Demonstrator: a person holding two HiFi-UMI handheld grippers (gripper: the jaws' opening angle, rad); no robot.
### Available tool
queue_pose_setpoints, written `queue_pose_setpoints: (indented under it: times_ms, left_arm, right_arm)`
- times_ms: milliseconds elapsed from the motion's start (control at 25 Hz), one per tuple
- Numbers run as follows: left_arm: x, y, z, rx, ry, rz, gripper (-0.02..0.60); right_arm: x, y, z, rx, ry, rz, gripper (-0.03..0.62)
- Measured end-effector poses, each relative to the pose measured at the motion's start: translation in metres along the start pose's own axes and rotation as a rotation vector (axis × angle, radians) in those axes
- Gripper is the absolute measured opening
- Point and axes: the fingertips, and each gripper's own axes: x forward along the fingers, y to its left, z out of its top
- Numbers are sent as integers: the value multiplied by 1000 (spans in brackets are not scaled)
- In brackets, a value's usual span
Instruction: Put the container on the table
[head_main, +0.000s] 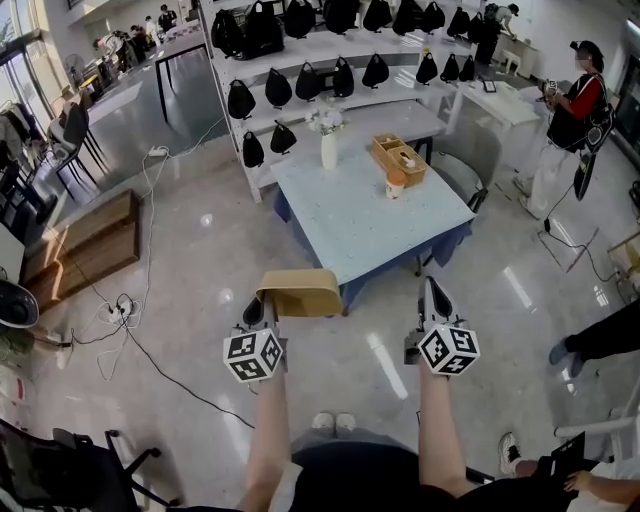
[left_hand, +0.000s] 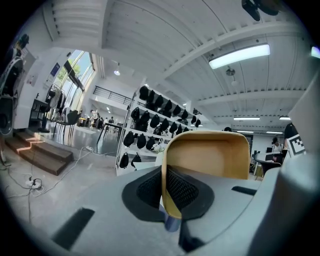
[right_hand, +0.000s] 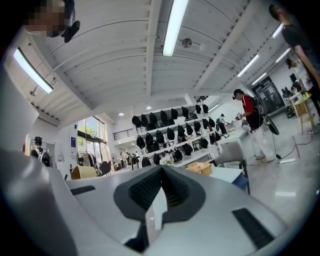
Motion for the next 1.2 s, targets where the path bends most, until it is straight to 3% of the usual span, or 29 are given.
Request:
queue_pose_setpoints:
  times_ms: [560,1200]
  left_arm:
    - [-4,-4,-22,-24,3,49,8]
    - [50,41,6,-34,-45,71,8]
  right_arm:
    - [11,-24,-10,11,32,9,-2]
    - [76,-21,-9,-1,11,10,-2]
